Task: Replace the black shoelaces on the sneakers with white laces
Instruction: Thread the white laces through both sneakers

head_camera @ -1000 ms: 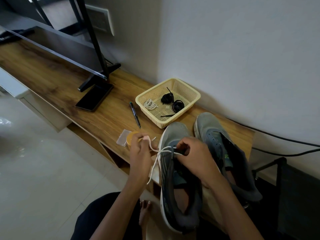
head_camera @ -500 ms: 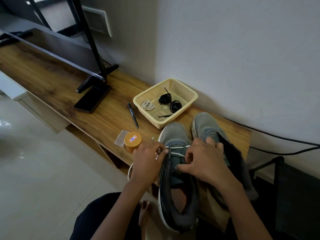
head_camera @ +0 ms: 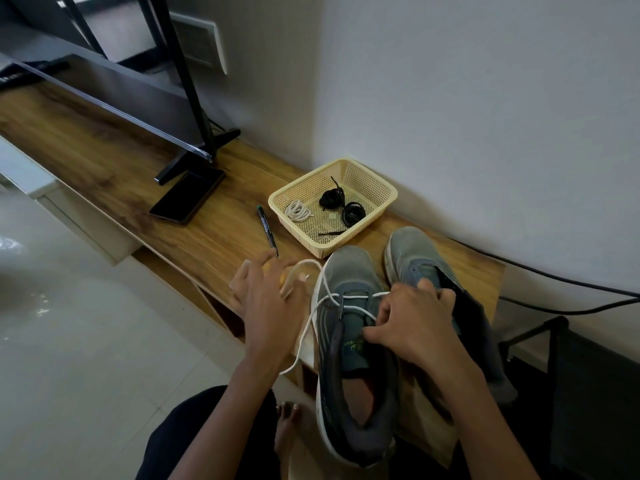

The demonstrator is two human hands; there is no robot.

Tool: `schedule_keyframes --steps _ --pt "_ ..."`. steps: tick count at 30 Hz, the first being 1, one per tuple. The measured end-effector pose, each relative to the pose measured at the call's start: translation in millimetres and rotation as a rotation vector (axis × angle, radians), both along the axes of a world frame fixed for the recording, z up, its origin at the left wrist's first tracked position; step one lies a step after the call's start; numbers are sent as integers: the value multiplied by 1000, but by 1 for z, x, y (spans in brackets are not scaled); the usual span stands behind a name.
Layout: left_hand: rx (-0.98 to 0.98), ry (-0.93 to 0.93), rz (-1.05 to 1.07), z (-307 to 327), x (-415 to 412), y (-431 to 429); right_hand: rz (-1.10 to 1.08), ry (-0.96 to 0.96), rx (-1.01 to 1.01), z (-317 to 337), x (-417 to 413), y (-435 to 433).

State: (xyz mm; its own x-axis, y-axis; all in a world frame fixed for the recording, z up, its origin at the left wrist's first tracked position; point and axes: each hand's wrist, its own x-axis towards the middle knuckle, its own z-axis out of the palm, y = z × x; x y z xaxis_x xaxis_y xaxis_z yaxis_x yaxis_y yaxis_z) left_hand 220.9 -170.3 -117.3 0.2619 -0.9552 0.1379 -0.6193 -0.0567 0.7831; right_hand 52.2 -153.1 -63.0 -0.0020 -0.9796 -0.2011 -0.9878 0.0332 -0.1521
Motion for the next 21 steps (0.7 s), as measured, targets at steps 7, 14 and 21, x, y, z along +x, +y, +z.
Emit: schedule_keyframes --steps 7,14,21 --pt "-86 -229 -323 -10 -9 0 4 -13 7 -3 -1 -3" --pt "-50 -292 -319 -12 -7 -2 -14 -19 12 -6 -2 -4" --pt "-78 -248 -227 -15 -3 -5 -49 -4 26 -6 -2 -3"
